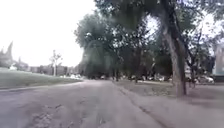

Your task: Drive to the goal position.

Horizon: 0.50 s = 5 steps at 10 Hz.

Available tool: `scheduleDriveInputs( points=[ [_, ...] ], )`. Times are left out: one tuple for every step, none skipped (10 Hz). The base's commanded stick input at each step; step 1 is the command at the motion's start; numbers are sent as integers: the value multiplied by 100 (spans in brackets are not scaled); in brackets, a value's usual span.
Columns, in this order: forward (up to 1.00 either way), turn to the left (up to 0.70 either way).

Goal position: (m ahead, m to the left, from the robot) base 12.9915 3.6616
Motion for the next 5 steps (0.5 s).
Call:
scheduleDriveInputs(
  points=[
    [85, 0],
    [85, 0],
    [85, 0],
    [85, 0],
    [85, 0]
  ],
)
